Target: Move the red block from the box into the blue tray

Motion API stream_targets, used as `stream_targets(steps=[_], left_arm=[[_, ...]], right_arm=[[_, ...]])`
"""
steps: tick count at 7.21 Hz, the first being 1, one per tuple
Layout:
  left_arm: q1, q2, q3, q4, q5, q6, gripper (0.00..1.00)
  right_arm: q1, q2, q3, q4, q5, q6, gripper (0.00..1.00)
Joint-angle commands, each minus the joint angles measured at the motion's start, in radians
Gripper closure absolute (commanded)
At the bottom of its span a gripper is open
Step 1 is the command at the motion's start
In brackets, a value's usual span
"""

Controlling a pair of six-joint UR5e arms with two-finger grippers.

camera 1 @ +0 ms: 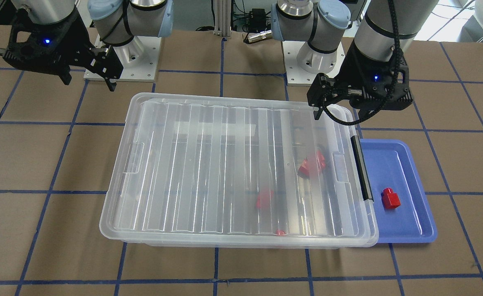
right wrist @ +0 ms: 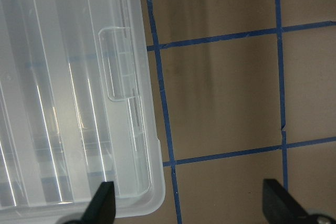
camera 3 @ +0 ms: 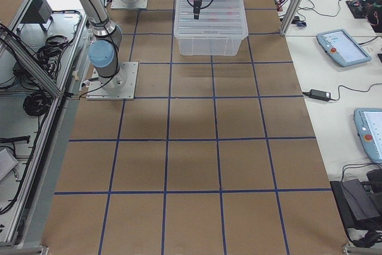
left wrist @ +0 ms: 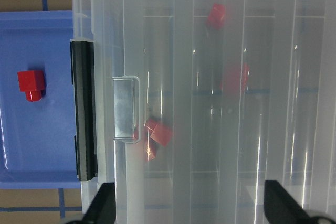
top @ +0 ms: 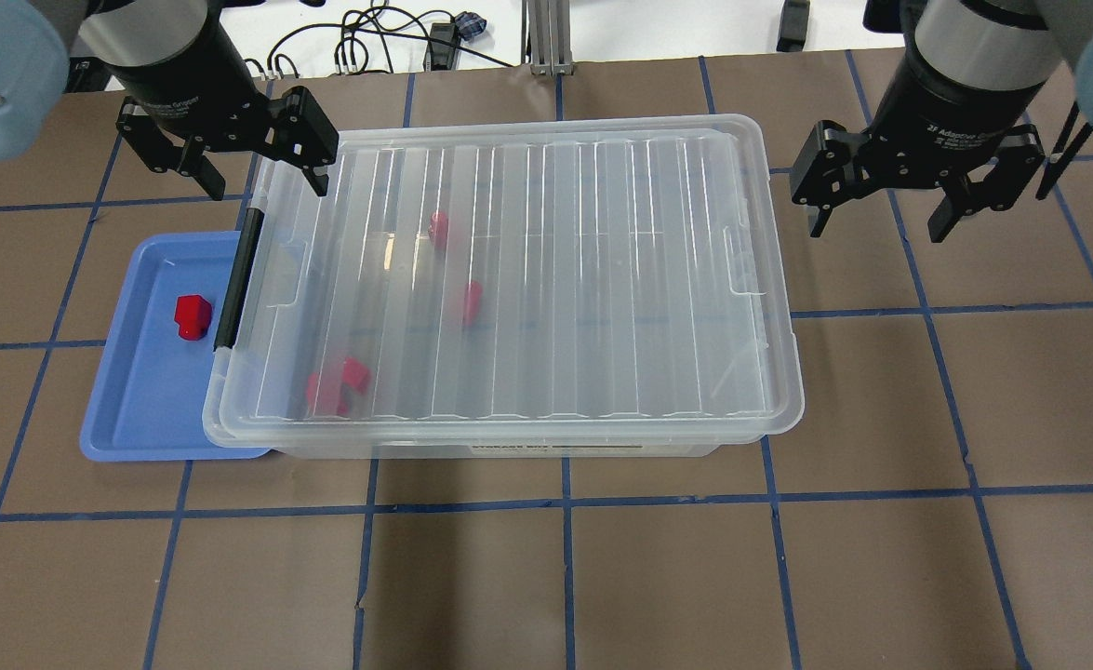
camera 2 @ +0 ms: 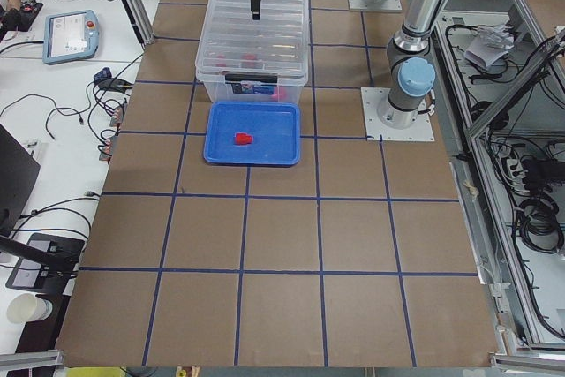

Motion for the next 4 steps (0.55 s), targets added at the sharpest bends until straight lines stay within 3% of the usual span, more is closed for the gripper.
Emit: stream_targets(steps=[1, 4], left_arm=[[0.000, 0.003, -0.007, 0.001, 0.005, 0.000, 0.00], [0.002, 0.009, -0.008, 0.008, 0.003, 0.000, 0.00]], right_arm=[[0.000, 0.000, 0.000, 0.000, -0.007, 0.000, 0.00], [0.002, 0.000, 0.000, 0.001, -0.007, -0.002, 0.00]])
